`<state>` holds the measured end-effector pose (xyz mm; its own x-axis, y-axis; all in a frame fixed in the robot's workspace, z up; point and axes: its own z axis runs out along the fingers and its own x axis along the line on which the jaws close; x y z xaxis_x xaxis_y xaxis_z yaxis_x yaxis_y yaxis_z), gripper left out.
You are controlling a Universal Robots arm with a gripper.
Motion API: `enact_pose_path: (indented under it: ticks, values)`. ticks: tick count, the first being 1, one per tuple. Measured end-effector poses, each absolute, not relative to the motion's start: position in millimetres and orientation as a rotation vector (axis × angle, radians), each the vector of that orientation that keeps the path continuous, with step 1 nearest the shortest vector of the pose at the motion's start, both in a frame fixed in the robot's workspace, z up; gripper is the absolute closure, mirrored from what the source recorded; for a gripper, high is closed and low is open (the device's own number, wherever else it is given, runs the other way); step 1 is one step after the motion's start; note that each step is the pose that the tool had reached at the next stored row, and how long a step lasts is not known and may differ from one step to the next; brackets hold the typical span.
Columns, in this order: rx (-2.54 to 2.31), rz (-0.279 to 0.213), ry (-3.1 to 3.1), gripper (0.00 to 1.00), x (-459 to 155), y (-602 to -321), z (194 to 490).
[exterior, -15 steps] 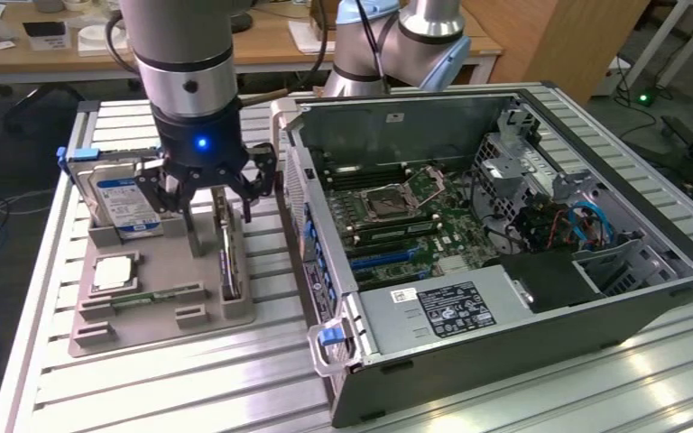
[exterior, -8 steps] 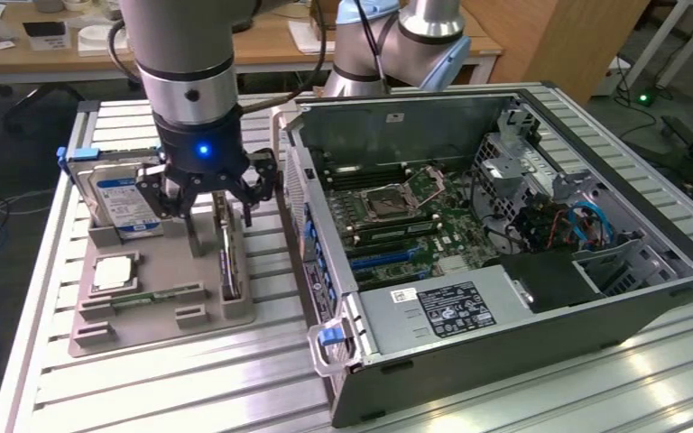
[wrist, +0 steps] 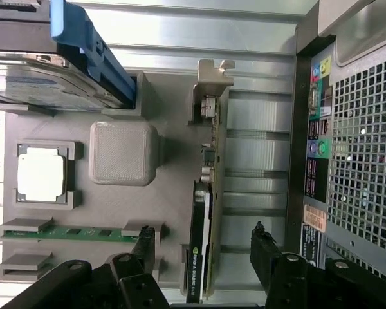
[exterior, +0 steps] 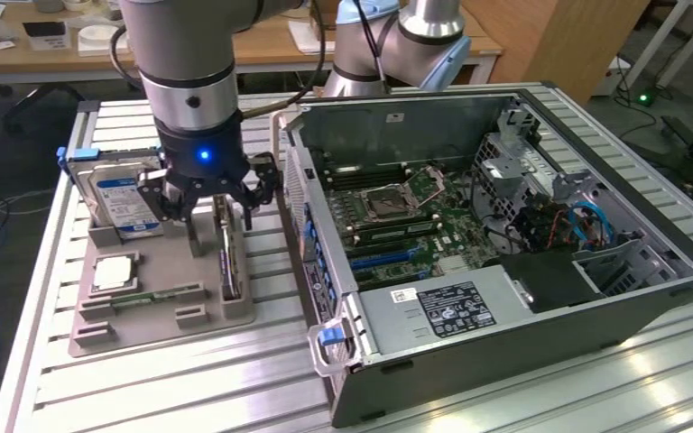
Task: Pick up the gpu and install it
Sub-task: 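Pick up the gpu and move the gpu toward the slot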
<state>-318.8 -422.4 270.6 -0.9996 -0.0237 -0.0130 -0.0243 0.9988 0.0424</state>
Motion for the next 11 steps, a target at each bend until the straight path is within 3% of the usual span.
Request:
enact_pose_path:
  ticks: [11]
  values:
    - [-0.038,0.066,3.128,0.29,-318.7,-420.3,262.2]
